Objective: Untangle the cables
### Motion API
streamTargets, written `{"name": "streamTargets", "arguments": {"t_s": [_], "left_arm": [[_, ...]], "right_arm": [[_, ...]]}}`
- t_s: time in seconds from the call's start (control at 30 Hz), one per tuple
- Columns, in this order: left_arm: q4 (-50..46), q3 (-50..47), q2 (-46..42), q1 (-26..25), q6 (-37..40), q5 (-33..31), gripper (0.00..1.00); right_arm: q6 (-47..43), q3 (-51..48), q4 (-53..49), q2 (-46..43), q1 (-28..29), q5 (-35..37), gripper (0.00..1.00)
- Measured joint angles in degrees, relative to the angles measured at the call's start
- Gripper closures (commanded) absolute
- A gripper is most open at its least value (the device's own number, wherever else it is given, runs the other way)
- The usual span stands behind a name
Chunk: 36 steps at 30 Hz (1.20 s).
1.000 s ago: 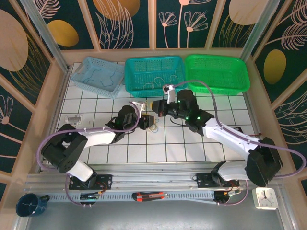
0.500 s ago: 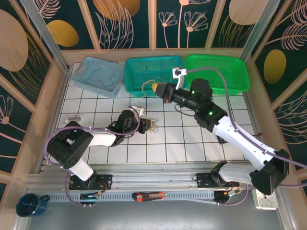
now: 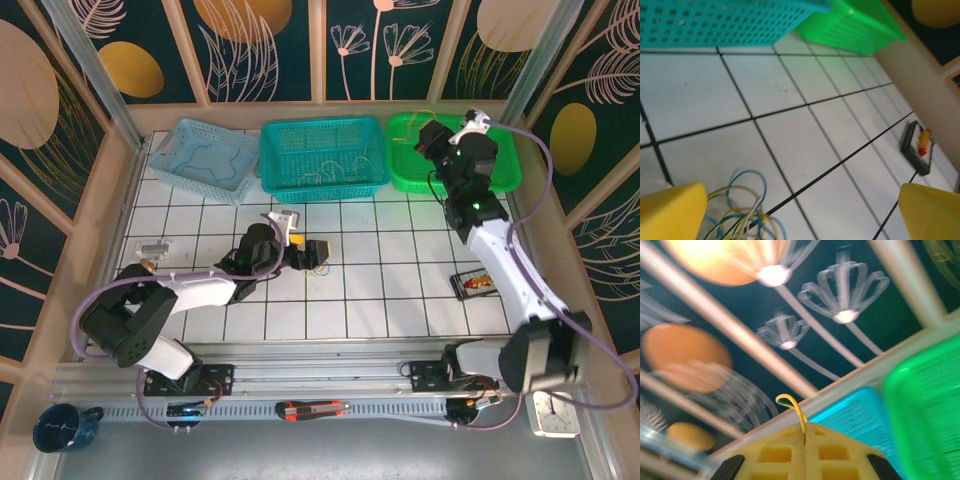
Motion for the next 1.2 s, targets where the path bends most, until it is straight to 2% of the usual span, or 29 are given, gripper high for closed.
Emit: {"name": "streamTargets", "arguments": {"t_s": [0.17, 0.33, 0.37, 0.4, 0.43, 0.47, 0.5, 0.53, 0.83, 1.2], "left_arm": [[-1.36, 3.13, -2.67, 0.00, -1.84, -0.02, 0.01], [-2.47, 4.66, -4.50, 0.00, -3.28, -0.63, 0.01], [-2.60, 4.90, -4.66, 0.00, -3.61, -0.68, 0.01], [-2.67, 5.07, -4.70, 0.00, -3.80, -0.72, 0.01], [-2.80, 5.20, -4.74, 0.00, -4.09, -0.83, 0.01], [-2.82, 5.27, -4.76, 0.00, -4.22, -0.85, 0.01], [-2.84, 5.29, -4.76, 0.00, -4.42, -0.90, 0.01], [-2.91, 5.29, -4.76, 0.00, -4.48, -1.05, 0.01], [-3.65, 6.36, -4.76, 0.00, -5.07, -1.29, 0.01], [-4.31, 6.56, -5.18, 0.00, -5.07, -2.01, 0.01]], "right_arm": [[3.87, 3.23, 0.81, 14.12, -6.05, 2.03, 1.00], [6.25, 10.38, 1.01, 26.27, -9.29, 1.75, 1.00], [6.54, 11.65, 1.16, 28.35, -9.75, 1.51, 0.96], [6.60, 12.66, 1.20, 30.08, -10.10, 1.31, 0.83], [6.95, 13.60, 1.22, 32.11, -10.49, 0.98, 0.64], [6.86, 14.12, 1.27, 33.66, -10.78, 0.57, 0.50], [6.95, 14.27, 1.29, 35.04, -11.02, 0.04, 0.43], [6.95, 14.27, 1.20, 36.22, -11.15, -0.31, 0.40], [6.08, 12.59, 2.16, 38.88, -12.22, -3.15, 0.38], [5.84, 5.27, 2.29, 35.65, -21.18, -4.79, 0.39]]}}
